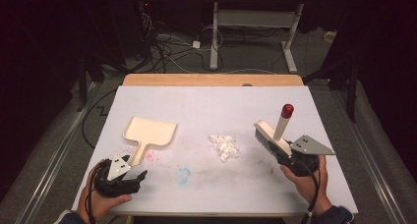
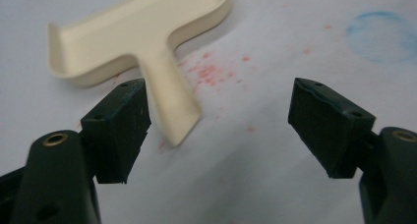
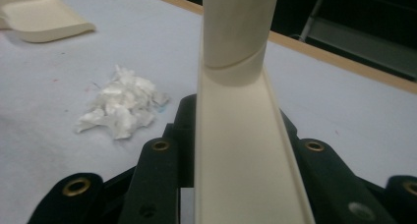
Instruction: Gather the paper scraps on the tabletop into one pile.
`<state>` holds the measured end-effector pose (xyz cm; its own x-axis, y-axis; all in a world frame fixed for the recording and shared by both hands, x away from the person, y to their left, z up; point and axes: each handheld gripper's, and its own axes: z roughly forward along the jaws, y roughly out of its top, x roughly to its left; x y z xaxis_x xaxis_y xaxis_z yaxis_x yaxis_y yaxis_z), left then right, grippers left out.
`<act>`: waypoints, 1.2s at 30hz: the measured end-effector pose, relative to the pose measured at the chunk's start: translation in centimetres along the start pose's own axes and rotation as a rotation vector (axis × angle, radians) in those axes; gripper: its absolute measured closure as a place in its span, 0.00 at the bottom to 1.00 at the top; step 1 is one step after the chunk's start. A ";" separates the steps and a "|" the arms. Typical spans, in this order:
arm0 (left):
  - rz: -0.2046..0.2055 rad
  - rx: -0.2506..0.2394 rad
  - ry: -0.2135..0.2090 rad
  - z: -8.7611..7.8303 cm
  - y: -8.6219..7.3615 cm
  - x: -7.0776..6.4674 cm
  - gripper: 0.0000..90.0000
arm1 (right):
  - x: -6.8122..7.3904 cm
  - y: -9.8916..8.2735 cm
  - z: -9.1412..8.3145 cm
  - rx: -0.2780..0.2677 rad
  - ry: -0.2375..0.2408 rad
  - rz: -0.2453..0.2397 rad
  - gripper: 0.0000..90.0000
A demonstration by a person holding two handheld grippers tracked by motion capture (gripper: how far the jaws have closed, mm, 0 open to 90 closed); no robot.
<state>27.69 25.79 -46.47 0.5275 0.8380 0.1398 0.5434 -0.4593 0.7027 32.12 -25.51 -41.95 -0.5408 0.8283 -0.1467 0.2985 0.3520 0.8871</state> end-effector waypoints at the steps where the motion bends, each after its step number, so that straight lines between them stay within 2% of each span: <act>1: -0.027 0.006 0.001 0.1 0.0 0.4 0.26 | -0.4 -0.1 0.0 -0.001 0.004 0.018 0.75; 6: -0.159 0.044 -0.003 1.1 0.1 1.9 0.26 | -1.0 -0.3 -0.2 0.003 -0.010 0.036 0.75; 11: -0.229 0.100 -0.037 2.9 0.0 2.6 0.26 | -0.9 -0.3 -0.4 0.005 -0.018 0.028 0.75; 13: -0.237 0.126 -0.039 3.8 0.2 2.7 0.26 | -0.8 -0.3 -0.4 0.009 -0.017 0.028 0.75; 19: -0.245 0.114 -0.035 4.7 0.7 3.0 0.25 | -0.7 -0.4 -0.3 0.012 -0.014 0.036 0.75; 22: -0.256 0.109 -0.020 5.2 1.2 3.1 0.29 | -0.7 -0.5 -0.2 0.010 -0.003 0.037 0.75; 31: -0.251 0.098 -0.021 6.7 2.8 3.9 0.55 | -0.6 -0.5 -0.1 0.015 0.016 0.031 0.75; 34: -0.225 0.097 -0.026 6.9 2.9 4.0 0.64 | -0.7 -0.4 0.0 0.010 0.017 0.029 0.75; 36: -0.222 0.094 -0.034 6.8 2.9 4.1 0.68 | -0.7 -0.4 -0.1 0.007 0.017 0.029 0.75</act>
<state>35.87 25.84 -48.61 0.4093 0.9117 -0.0352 0.7057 -0.2919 0.6456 32.28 -26.31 -42.14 -0.5448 0.8309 -0.1131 0.3199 0.3307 0.8879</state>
